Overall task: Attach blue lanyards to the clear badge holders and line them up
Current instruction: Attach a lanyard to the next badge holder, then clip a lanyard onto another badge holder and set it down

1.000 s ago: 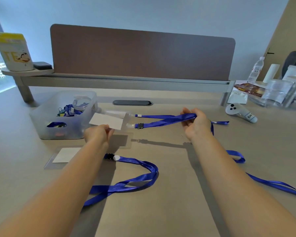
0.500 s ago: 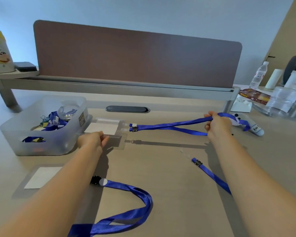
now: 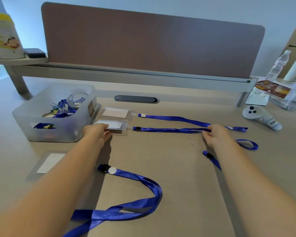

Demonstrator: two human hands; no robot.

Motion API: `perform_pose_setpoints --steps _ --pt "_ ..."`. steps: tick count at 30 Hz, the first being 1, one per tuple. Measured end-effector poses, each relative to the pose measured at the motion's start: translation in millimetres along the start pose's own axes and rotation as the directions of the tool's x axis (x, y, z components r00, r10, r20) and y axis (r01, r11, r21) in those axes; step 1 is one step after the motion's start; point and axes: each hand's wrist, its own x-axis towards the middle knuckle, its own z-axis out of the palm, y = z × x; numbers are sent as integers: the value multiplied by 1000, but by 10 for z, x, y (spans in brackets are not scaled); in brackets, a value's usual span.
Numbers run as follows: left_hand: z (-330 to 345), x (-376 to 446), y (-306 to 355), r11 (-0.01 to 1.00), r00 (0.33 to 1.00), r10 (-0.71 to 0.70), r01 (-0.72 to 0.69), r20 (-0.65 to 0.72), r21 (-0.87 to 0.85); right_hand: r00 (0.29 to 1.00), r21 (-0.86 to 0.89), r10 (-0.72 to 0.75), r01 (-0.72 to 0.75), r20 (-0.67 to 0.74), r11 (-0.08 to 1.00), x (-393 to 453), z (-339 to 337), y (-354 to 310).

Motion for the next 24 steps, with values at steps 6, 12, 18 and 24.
perform_pose_setpoints --steps 6,12,18,24 --pt "-332 -280 77 864 982 169 -187 80 468 995 -226 -69 85 78 970 -543 123 -5" --pt "-918 -639 25 328 831 332 -546 447 771 847 -561 -192 481 496 674 -1390 385 352" --pt "-1421 -607 -68 -45 813 217 -544 540 838 747 -671 -89 637 658 379 -1903 683 752" --pt "-1476 -609 -29 -387 736 157 -567 658 727 731 -698 -74 673 679 245 -2017 863 920"
